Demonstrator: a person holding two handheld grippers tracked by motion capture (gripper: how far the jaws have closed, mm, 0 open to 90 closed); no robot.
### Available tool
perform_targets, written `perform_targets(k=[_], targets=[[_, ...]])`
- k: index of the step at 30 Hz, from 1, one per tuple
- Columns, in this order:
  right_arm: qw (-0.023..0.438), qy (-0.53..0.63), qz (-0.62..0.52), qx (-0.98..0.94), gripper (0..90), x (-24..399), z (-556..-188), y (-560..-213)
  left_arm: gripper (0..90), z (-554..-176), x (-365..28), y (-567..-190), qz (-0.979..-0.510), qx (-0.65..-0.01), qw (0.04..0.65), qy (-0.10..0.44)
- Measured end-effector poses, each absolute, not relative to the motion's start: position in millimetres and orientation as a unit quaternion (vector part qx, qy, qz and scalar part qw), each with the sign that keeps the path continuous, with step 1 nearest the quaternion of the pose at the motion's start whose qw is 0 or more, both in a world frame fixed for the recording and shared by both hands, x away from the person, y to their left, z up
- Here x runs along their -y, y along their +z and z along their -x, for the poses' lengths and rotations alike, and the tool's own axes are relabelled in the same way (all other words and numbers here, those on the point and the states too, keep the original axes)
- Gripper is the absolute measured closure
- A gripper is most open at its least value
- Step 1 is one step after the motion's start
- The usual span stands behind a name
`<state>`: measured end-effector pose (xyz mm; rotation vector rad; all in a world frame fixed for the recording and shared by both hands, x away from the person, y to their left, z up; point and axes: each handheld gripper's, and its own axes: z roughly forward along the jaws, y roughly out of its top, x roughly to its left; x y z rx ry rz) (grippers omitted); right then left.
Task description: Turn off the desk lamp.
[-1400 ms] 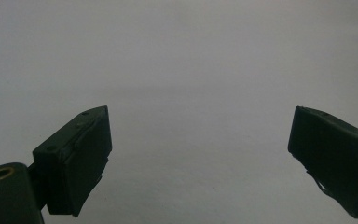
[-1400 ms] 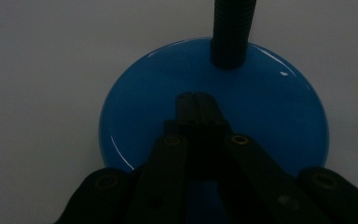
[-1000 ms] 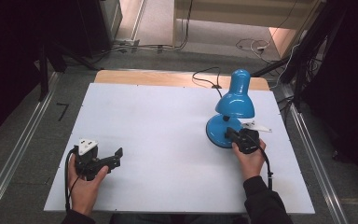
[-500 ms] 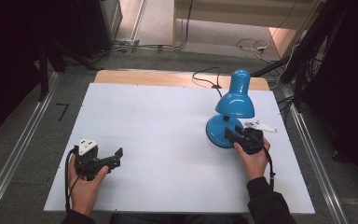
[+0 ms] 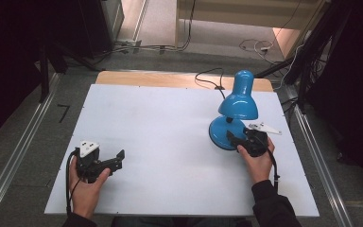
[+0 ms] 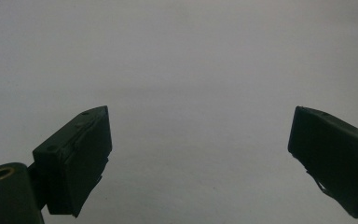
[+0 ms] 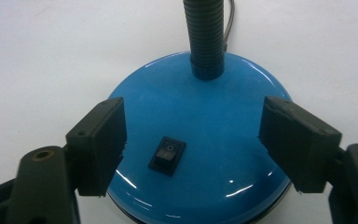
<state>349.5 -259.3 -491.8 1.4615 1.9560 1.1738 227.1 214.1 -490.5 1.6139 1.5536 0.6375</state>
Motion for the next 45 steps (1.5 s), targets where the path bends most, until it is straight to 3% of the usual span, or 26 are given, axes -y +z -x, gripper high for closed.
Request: perform_targets(k=[22, 45], targets=[[0.212, 0.432, -0.52, -0.705, 10.8, 258.0, -344.4, -488.8, 6.9, -227.2, -213.9, -490.4, -0.635, -0.613, 0.397, 0.251], [0.214, 0.426, -0.514, -0.713, 9.1, 264.7, -338.6, -485.2, 6.9, -226.8, -214.8, -489.8, -0.635, -0.614, 0.396, 0.252]])
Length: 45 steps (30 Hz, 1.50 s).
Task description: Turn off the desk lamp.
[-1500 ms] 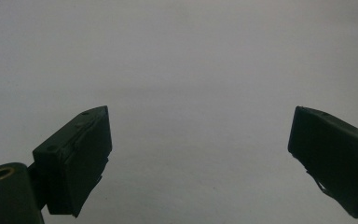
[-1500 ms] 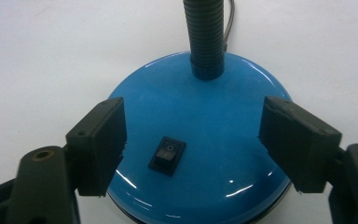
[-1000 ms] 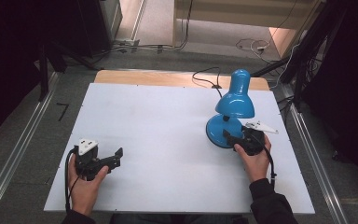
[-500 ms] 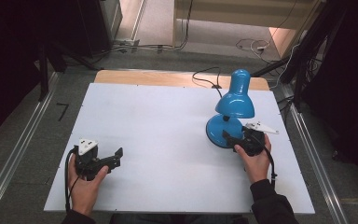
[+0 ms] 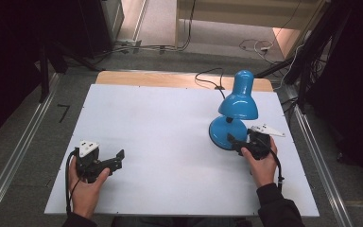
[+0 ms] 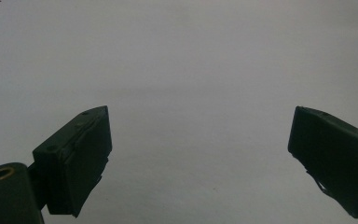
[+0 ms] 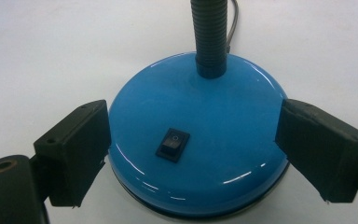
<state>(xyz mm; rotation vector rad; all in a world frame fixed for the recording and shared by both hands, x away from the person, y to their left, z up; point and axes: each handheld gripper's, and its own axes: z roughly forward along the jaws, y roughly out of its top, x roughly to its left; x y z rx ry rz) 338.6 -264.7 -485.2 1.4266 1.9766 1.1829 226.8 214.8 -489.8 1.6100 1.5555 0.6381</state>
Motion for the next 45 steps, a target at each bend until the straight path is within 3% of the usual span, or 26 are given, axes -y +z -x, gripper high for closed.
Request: perform_targets(k=[45], targets=[[0.235, 0.411, -0.537, -0.698, 8.8, 331.6, -294.6, -483.9, 6.9, -226.8, -216.4, -490.6, -0.63, -0.619, 0.399, 0.246]])
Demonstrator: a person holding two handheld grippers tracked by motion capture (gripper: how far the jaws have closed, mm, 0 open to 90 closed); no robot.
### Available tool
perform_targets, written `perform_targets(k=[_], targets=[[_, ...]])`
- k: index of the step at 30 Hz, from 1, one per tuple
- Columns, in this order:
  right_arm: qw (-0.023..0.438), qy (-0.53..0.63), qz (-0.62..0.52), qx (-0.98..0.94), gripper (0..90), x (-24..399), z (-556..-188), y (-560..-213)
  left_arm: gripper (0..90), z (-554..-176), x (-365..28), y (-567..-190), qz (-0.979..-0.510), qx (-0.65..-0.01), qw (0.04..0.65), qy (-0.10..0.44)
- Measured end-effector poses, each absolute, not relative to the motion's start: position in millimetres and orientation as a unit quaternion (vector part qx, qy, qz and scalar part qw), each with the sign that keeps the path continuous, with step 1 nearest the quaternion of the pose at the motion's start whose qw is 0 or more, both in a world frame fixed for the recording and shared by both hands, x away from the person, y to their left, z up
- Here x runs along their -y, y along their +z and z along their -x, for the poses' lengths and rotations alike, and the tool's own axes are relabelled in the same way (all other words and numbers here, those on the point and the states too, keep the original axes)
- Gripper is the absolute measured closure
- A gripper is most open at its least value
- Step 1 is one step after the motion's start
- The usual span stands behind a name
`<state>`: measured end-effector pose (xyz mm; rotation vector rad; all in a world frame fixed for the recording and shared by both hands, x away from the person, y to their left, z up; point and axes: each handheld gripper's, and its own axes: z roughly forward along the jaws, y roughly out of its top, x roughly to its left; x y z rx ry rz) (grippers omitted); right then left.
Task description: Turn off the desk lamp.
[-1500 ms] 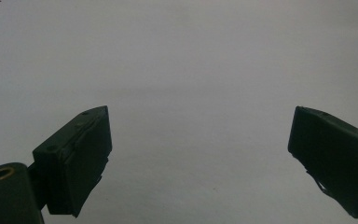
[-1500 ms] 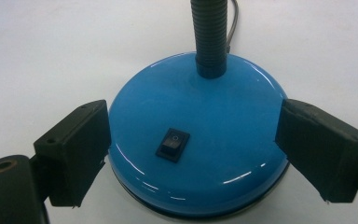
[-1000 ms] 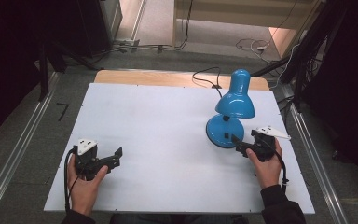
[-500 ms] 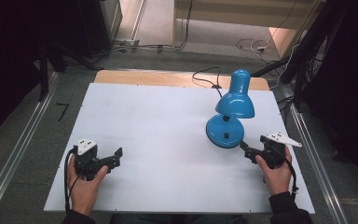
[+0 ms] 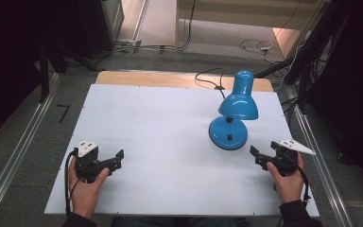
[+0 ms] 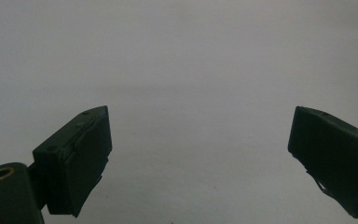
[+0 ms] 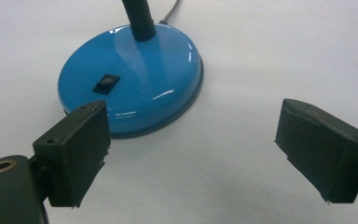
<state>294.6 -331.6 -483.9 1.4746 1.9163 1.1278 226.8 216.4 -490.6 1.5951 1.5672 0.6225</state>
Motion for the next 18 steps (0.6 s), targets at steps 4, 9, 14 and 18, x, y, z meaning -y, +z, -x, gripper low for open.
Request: perform_targets(k=[4, 9, 14, 18], targets=[[0.236, 0.409, -0.543, -0.694, 8.8, 339.7, -289.7, -484.4, 6.9, -226.7, -216.3, -490.7, -0.63, -0.62, 0.399, 0.245], [0.24, 0.4, -0.553, -0.69, 8.8, 352.5, -283.1, -488.2, 6.8, -226.7, -216.6, -490.8, -0.63, -0.619, 0.399, 0.245], [0.253, 0.363, -0.575, -0.688, 8.8, 363.8, -281.5, -495.5, 6.9, -226.5, -216.1, -490.7, -0.63, -0.62, 0.398, 0.245], [0.257, 0.33, -0.598, -0.684, 8.8, 370.6, -288.1, -503.7, 6.9, -226.2, -216.3, -490.4, -0.63, -0.619, 0.398, 0.245]])
